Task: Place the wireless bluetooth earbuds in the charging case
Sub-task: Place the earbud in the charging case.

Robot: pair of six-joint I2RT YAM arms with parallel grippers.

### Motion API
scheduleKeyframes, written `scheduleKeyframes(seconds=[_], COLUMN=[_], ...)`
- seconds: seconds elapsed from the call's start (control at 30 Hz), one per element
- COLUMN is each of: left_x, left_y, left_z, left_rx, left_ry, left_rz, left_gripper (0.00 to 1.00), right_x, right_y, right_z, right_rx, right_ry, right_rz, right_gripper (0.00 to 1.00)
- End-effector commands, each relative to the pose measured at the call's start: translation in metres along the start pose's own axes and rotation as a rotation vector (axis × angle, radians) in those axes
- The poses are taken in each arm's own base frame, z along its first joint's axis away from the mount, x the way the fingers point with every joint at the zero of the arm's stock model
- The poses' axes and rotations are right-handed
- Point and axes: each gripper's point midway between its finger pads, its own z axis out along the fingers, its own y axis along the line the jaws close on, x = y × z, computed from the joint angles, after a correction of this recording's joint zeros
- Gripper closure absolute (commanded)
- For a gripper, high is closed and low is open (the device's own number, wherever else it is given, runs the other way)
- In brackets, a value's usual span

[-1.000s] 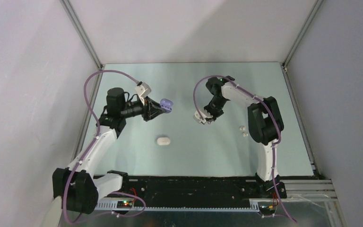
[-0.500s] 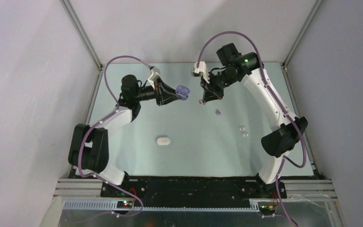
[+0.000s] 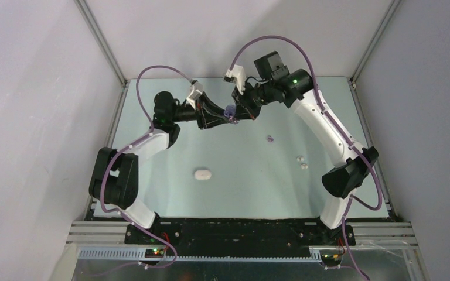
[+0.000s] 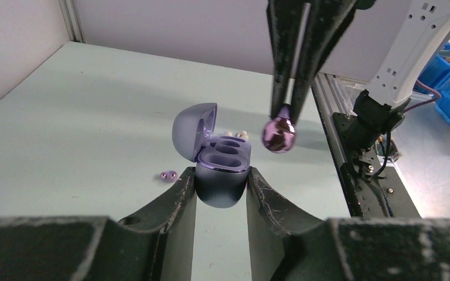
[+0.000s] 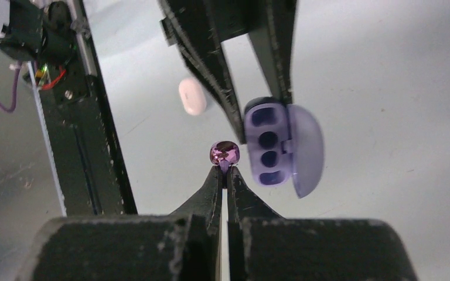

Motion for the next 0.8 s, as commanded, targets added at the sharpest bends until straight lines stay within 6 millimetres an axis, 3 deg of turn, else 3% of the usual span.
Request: scheduleKeyframes(seconds=[0.0,0.27,0.77], left_x=[-0.011,-0.01,-0.009], left_y=[-0.015,-0.024,-0.03], left_z=[0.001,0.002,0.002], left_rx=[0.042,0.052,0.048], left_ry=[-0.013,-0.01,-0.014], left_rz=[0.063,0.066,0.064], left_gripper=[1.0,1.0,1.0], right_x=[-0.034,-0.037,-0.023], right_y=[-0.019,-0.029,-0.009], right_z=[-0.009,-0.005,0.01], right_rx=[0.098,0.134,0.062], right_ry=[-0.113,-0.125,-0.065], right_rz=[0.017,0.04,0.002], right_gripper=[1.0,1.0,1.0])
